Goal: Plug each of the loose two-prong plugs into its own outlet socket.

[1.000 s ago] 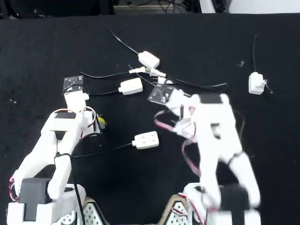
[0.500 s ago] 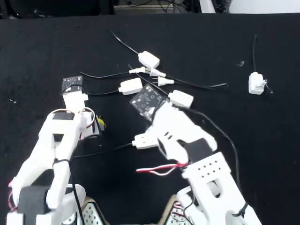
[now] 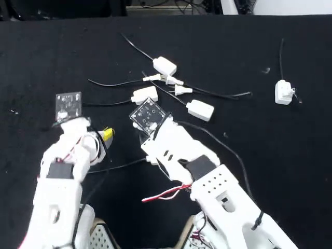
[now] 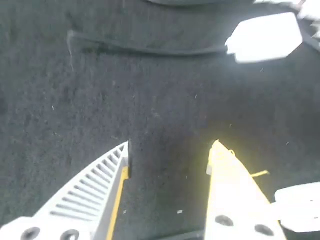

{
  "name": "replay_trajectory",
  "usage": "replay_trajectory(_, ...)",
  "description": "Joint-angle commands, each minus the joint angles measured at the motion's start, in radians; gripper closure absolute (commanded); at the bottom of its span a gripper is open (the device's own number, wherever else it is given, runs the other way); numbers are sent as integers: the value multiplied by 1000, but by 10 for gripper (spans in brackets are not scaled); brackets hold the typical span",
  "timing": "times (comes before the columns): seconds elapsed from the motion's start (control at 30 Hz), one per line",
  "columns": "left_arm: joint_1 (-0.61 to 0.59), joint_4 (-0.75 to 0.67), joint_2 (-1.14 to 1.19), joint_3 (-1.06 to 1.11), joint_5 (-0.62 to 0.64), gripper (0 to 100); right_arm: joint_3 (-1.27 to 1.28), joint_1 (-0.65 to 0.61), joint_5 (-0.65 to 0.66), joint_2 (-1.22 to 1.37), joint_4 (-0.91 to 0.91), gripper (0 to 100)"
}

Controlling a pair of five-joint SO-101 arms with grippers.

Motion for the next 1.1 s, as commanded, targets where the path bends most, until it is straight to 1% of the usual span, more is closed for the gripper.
replay_trajectory(0.0, 5, -15, -282, 73, 2, 748, 1, -18, -11, 2, -44, 988)
replay_trajectory(0.17, 13, 58, -540, 147, 2, 748, 16, -61, -11, 4, -46, 988)
replay_trajectory(0.27, 13, 127, -666, 151, 2, 748, 28, -101, -11, 4, -48, 988)
replay_trajectory(0.33, 12, 164, -718, 151, 0, 748, 28, -106, -11, 4, -48, 988)
replay_trajectory(0.6, 16, 172, -704, 139, -5, 748, 19, -106, -11, 21, -48, 988)
replay_trajectory(0.73, 16, 176, -704, 128, -5, 748, -44, -106, -11, 142, -48, 988)
replay_trajectory(0.9, 18, 221, -704, 97, -6, 748, -130, -104, -9, 291, -48, 988)
replay_trajectory(0.97, 47, 216, -704, 111, -11, 748, -143, -106, -9, 312, -49, 988)
replay_trajectory(1.07, 162, 215, -703, 145, -89, 748, -145, -110, -9, 311, -49, 988)
